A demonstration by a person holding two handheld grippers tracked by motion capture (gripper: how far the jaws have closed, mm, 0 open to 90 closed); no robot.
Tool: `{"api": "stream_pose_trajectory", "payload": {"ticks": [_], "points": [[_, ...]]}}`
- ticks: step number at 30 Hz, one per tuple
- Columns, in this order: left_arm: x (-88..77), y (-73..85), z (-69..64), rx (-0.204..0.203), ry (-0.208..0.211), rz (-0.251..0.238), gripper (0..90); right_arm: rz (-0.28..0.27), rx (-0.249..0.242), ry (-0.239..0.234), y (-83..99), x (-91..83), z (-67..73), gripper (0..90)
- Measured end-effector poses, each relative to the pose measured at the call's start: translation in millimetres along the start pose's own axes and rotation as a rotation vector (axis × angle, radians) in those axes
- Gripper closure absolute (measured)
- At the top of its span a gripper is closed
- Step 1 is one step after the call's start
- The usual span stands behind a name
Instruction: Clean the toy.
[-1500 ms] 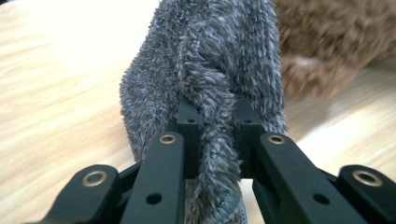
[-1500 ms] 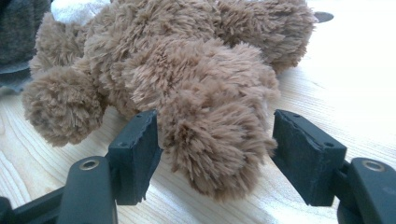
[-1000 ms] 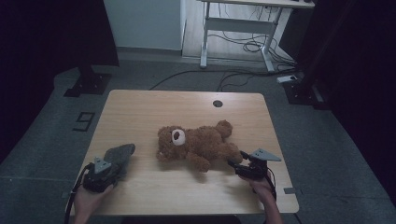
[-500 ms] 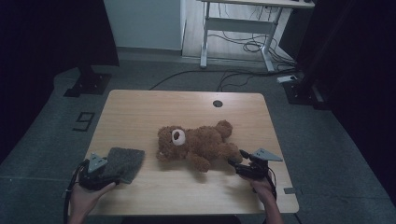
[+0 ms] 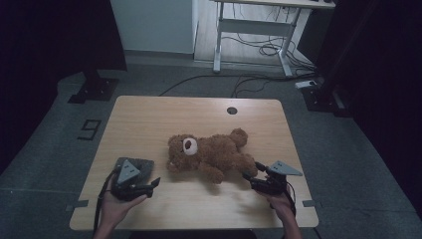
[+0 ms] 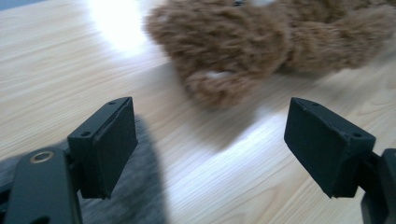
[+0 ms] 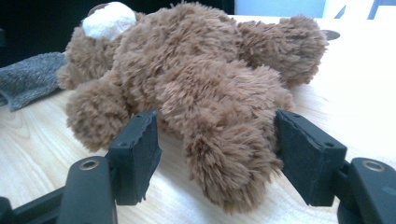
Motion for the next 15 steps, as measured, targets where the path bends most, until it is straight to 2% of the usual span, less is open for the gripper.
{"api": "stream_pose_trajectory", "payload": {"ticks": [3, 9, 15], "points": [[14.7, -2.3, -12.6, -0.002, 0.043, 0.007, 16.7, 0.007, -0.003, -0.004, 2.5, -3.2, 3.7, 32.0], [31.0, 0.9, -28.0, -0.002, 0.087, 0.027, 16.6, 0.014, 0.000, -0.011, 7.4, -14.1, 9.5, 31.1], [36.0, 11.0, -33.9, -0.008, 0.096, 0.032, 17.0, 0.030, 0.001, -0.011, 14.6, -25.8, 16.7, 27.7]]}}
Point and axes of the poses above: each handheld gripper's, and its own axes: x roughly forward along the jaws, y roughly out of its underside, z roughly to its left, the point moved 3 cm from there along x, roughly forward along the jaws, and after that the axes turned 5 degrees about -z, right-handed, at the moved point
